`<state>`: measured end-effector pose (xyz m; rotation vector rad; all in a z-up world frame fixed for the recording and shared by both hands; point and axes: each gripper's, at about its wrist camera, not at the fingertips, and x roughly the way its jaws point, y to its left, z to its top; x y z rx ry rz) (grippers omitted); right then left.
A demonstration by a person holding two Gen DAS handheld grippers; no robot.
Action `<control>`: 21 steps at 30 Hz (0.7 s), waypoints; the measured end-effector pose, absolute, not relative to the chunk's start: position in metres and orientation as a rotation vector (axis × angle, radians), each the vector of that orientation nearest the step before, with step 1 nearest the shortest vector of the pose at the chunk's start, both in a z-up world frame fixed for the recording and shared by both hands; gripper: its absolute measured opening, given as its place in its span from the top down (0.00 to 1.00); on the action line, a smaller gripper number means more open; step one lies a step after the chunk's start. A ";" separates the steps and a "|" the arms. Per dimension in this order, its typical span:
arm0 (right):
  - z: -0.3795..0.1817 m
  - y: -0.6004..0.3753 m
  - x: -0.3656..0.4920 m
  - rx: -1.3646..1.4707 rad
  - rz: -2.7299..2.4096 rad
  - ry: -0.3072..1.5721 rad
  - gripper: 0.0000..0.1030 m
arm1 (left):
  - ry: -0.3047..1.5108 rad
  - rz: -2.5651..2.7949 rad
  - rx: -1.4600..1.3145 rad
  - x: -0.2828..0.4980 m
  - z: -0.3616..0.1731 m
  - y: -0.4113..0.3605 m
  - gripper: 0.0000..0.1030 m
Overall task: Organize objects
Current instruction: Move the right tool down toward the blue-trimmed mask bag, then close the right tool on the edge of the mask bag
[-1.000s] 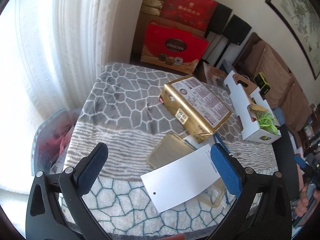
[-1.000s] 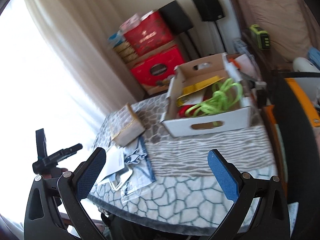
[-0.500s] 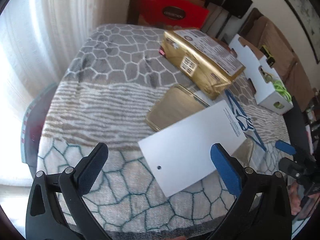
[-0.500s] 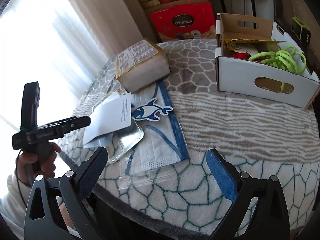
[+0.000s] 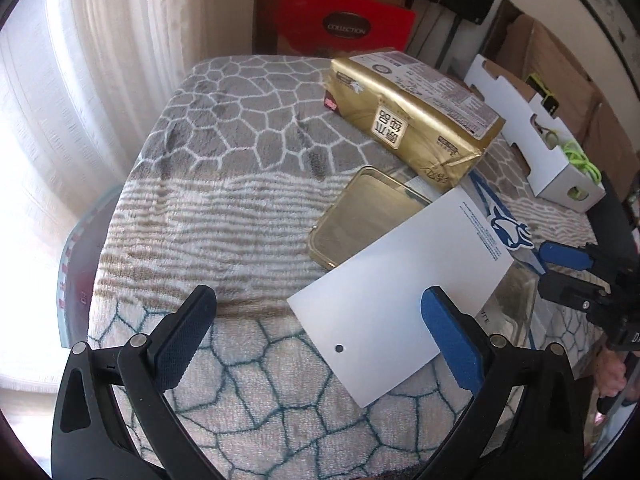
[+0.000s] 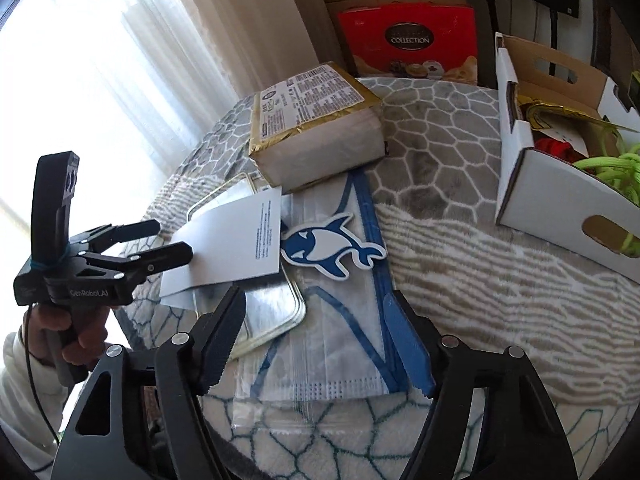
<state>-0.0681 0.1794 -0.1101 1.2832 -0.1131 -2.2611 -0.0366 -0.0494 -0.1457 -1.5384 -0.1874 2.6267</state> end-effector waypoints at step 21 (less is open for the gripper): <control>-0.115 0.185 -0.096 1.272 -2.339 -0.119 0.91 | -0.248 2.667 -1.544 -0.038 -0.153 -0.077 0.00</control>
